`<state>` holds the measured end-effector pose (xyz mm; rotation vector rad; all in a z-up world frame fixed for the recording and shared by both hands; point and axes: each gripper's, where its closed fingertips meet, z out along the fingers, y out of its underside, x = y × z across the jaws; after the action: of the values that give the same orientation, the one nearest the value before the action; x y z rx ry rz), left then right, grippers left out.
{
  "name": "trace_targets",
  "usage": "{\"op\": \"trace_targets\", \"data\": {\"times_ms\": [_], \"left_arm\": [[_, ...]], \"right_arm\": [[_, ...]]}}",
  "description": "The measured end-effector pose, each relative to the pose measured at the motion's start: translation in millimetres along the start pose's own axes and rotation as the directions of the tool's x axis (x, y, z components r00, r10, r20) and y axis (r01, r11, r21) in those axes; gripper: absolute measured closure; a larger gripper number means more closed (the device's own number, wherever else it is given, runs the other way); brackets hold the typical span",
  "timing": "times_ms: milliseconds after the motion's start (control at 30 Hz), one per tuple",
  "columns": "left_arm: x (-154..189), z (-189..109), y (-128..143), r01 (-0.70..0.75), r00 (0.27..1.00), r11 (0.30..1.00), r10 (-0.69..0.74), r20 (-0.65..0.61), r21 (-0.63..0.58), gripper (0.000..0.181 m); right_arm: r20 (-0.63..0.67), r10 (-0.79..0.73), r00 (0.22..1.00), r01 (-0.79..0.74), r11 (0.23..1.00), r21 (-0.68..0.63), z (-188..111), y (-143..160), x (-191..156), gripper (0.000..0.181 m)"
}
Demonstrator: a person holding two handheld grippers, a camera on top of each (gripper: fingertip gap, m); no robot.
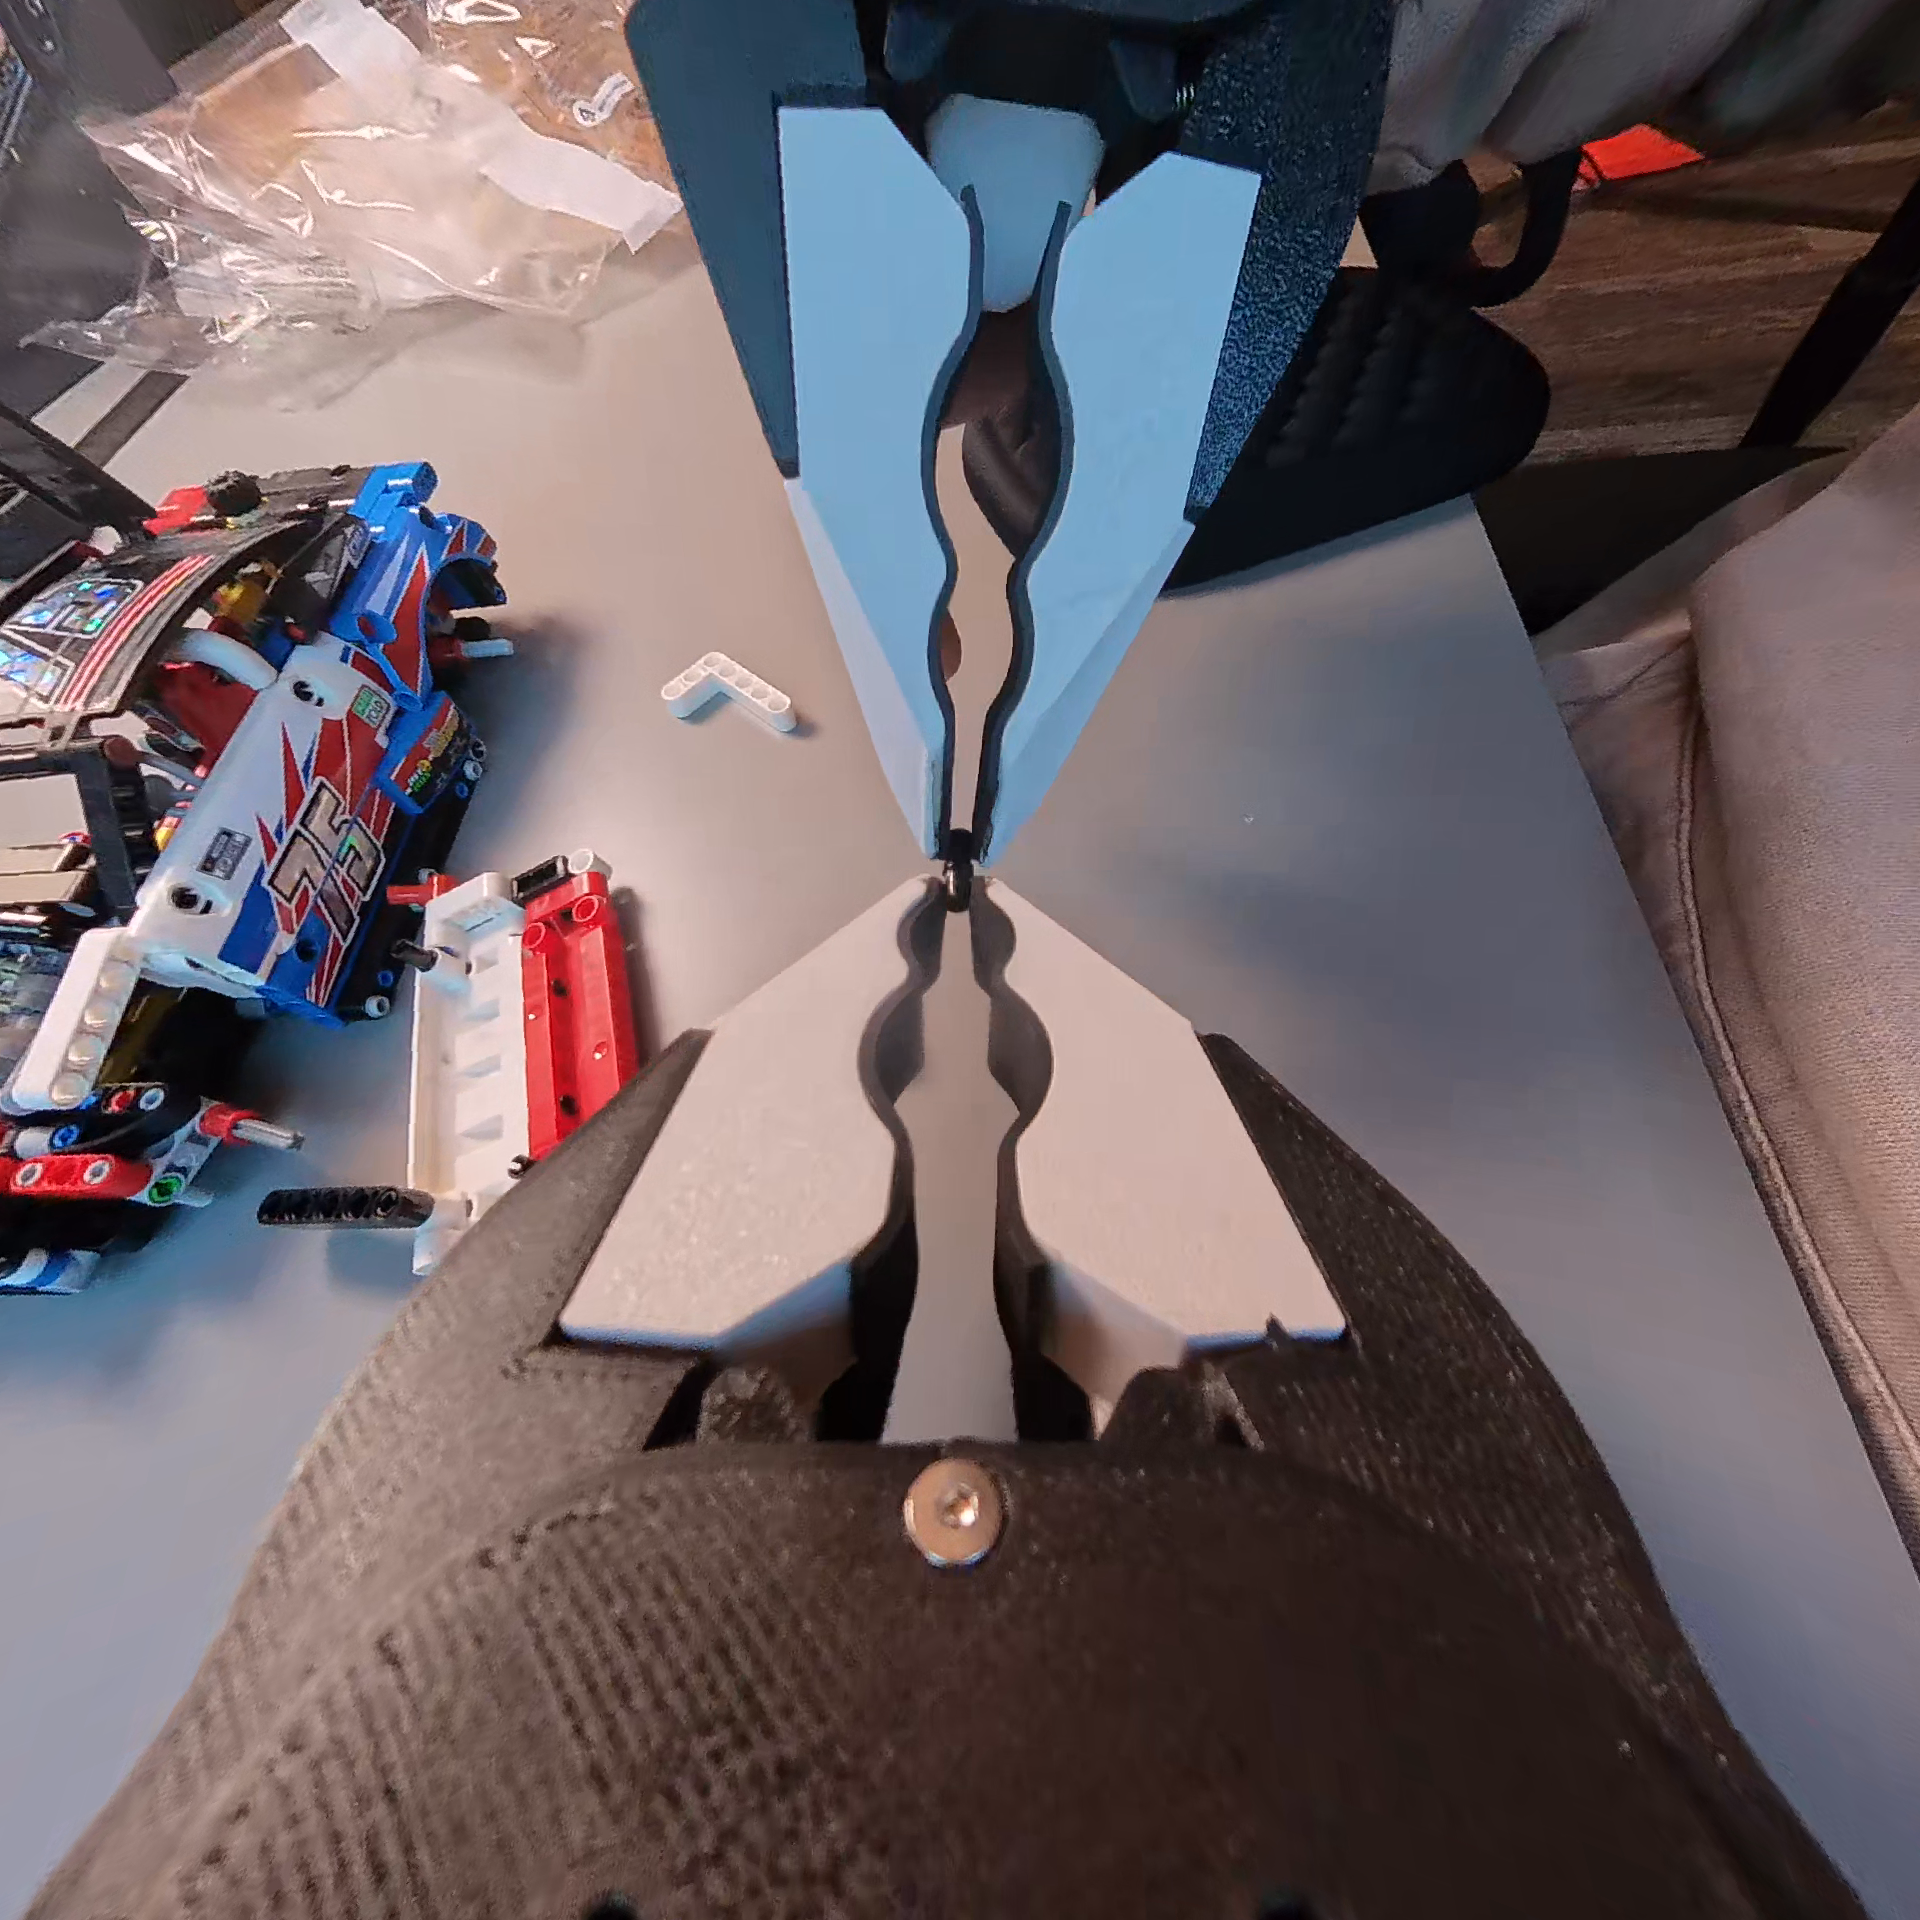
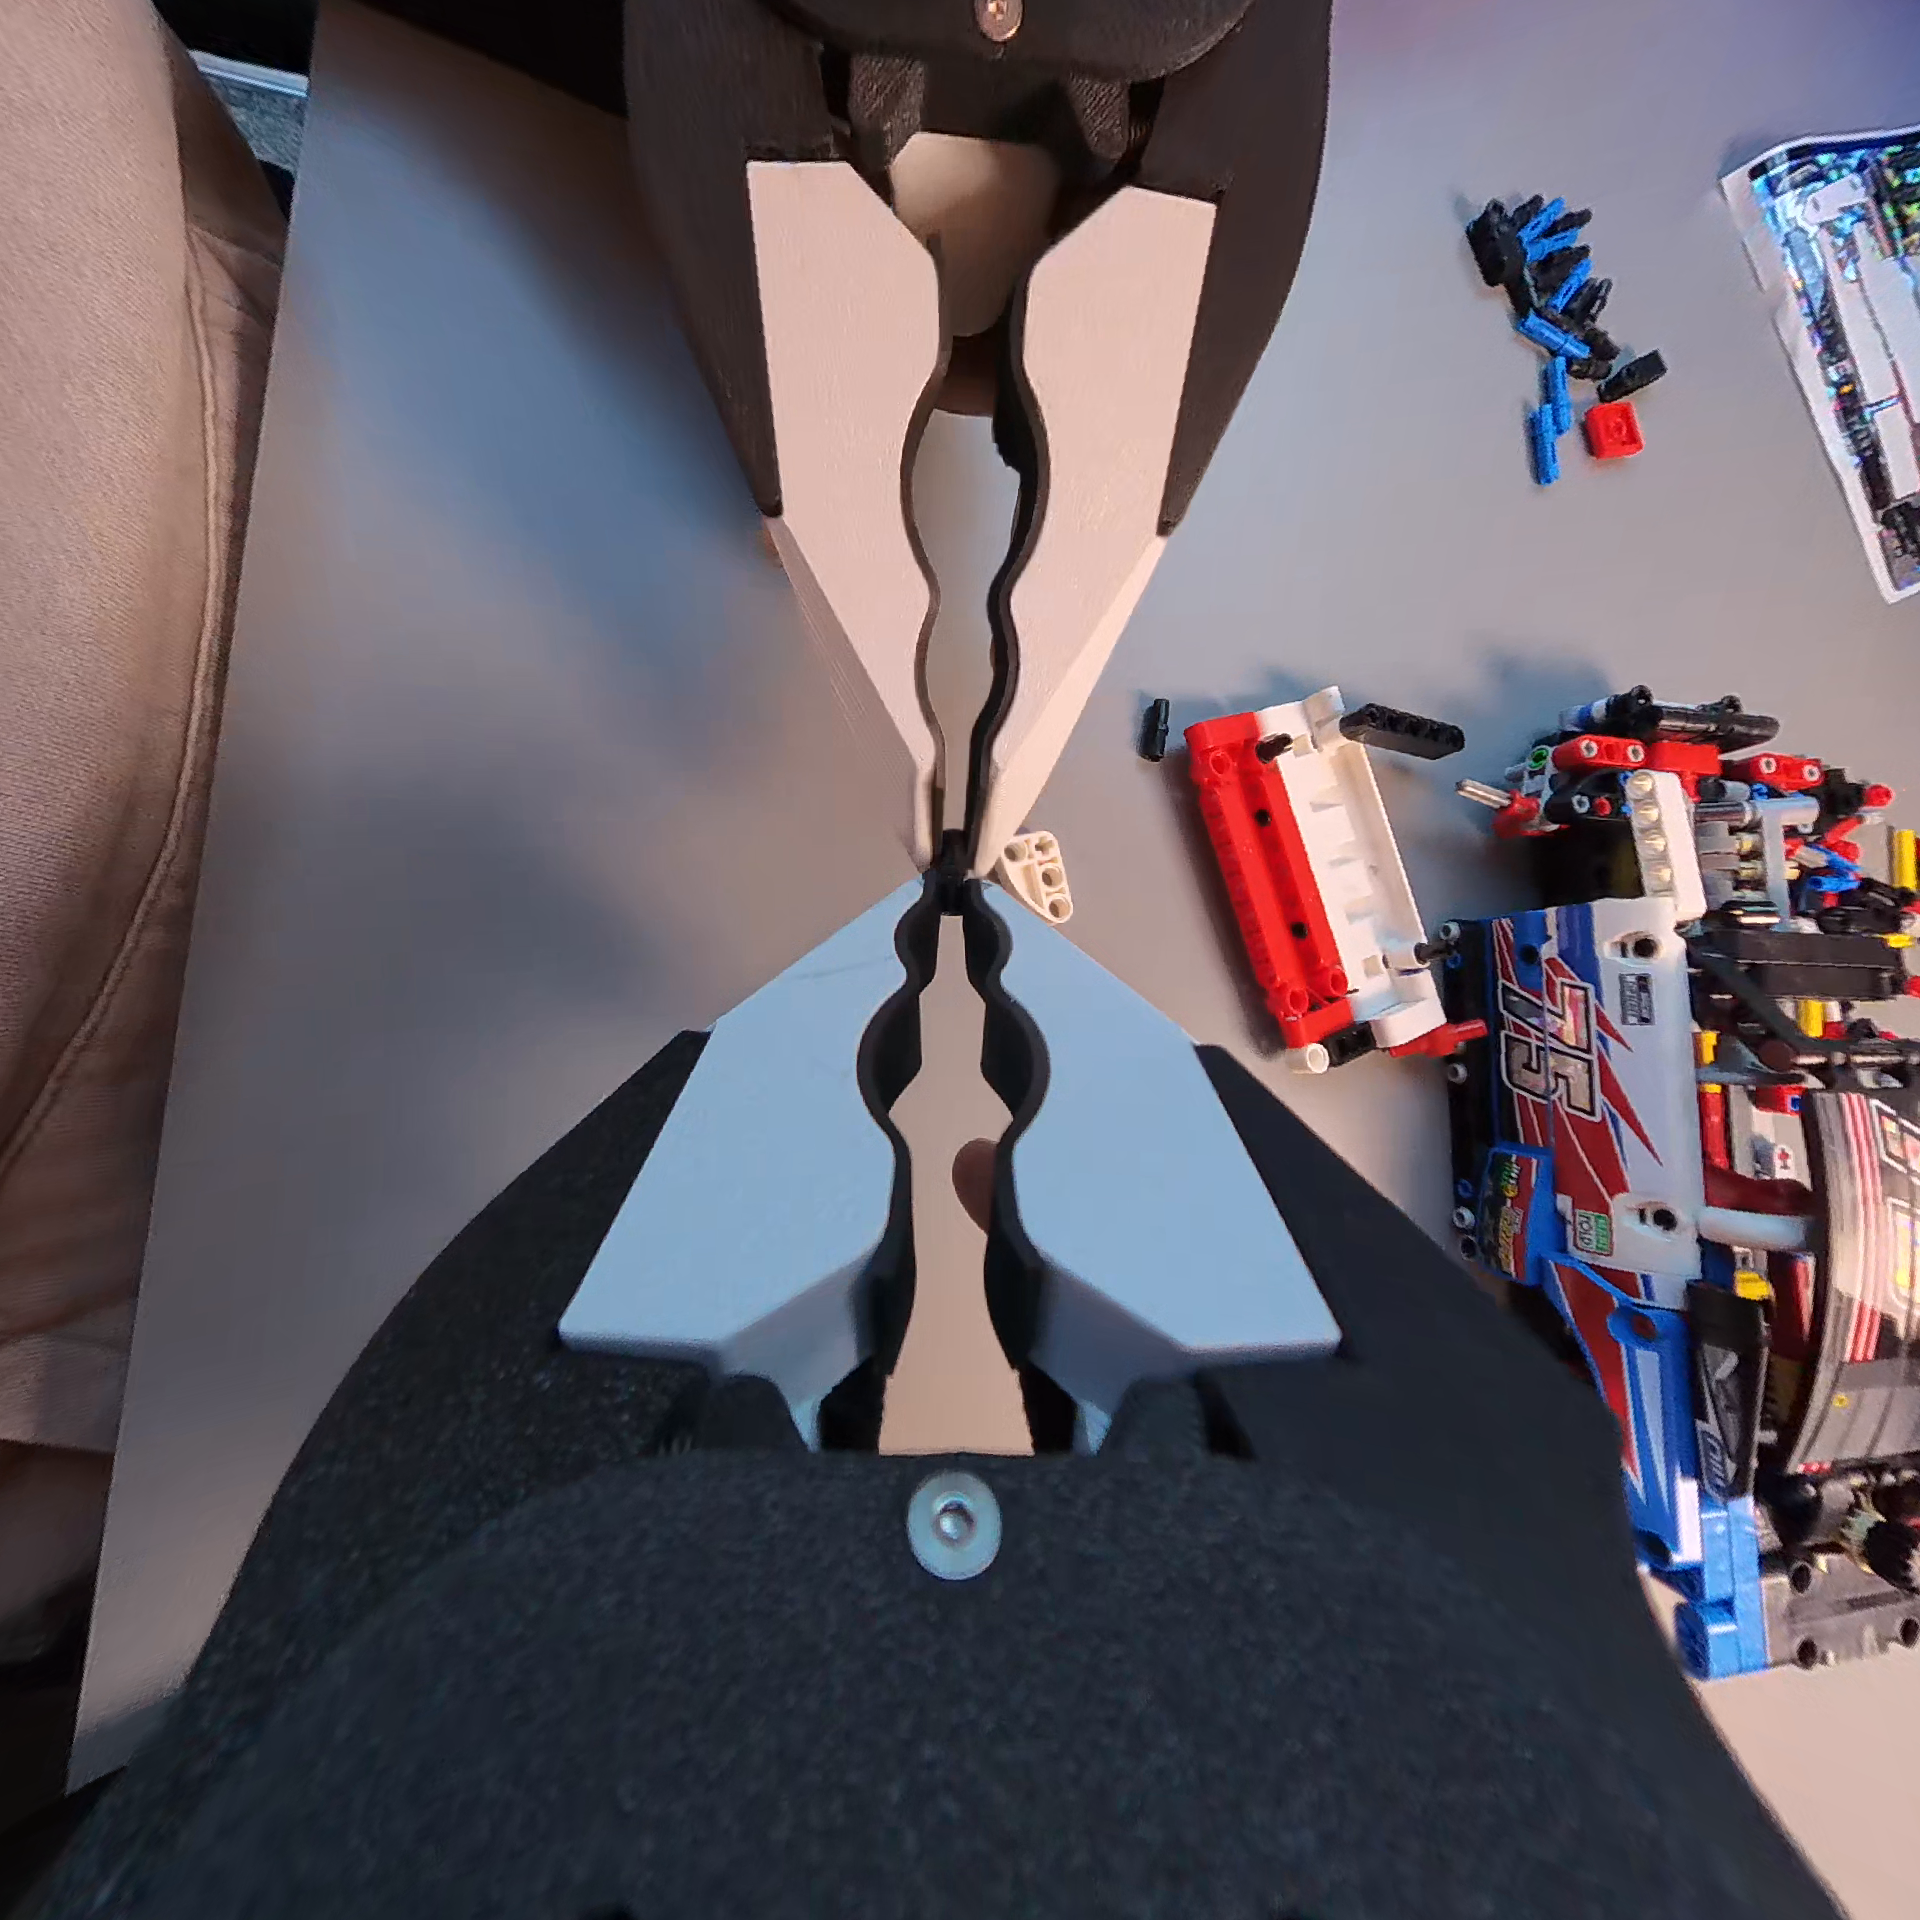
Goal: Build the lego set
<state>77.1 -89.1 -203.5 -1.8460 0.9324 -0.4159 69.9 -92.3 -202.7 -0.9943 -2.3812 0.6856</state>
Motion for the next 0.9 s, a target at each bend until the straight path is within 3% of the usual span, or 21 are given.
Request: {"op": "trace_targets", "data": {"times_ms": [33, 233, 300, 533, 733, 900], "left_arm": [[-0.1, -1.2, -1.4, -0.001, 1.0, 1.0, 0.001, 0.0, 0.008, 0.179], [-0.9, -21.1, -31.4, 0.106, 0.993, 0.972, -0.092, -0.079, 0.208, 0.179], [1.1, -25.9, -39.9, 0.144, 0.986, 0.956, -0.115, -0.122, 0.257, 0.179], [8.2, -31.5, -49.3, 0.171, 0.977, 0.936, -0.119, -0.179, 0.309, 0.179], [15.4, -37.2, -55.5, 0.194, 0.964, 0.917, -0.113, -0.241, 0.349, 0.179], [8.5, -37.8, -51.4, 0.187, 0.971, 0.928, -0.125, -0.204, 0.322, 0.174]], "right_arm": [[-0.006, -0.001, 1.0, 0.001, 1.0, 0.013, -1.3, -1.6, 0.5, 0.18], [-0.042, 0.033, 0.999, -0.019, 0.957, 0.289, -27.0, -28.9, 2.5, 0.172], [-0.062, 0.023, 0.998, -0.001, 0.945, 0.328, -32.4, -34.1, 1.8, 0.171], [-0.063, 0.001, 0.998, 0.023, 0.929, 0.37, -40.3, -43.1, -1.4, 0.177], [0.026, 0.021, 0.999, -0.029, 0.917, 0.398, -45.9, -50.2, -6.7, 0.18], [0.04, 0.051, 0.998, -0.062, 0.936, 0.346, -41.7, -48.6, -1.5, 0.18]]}}
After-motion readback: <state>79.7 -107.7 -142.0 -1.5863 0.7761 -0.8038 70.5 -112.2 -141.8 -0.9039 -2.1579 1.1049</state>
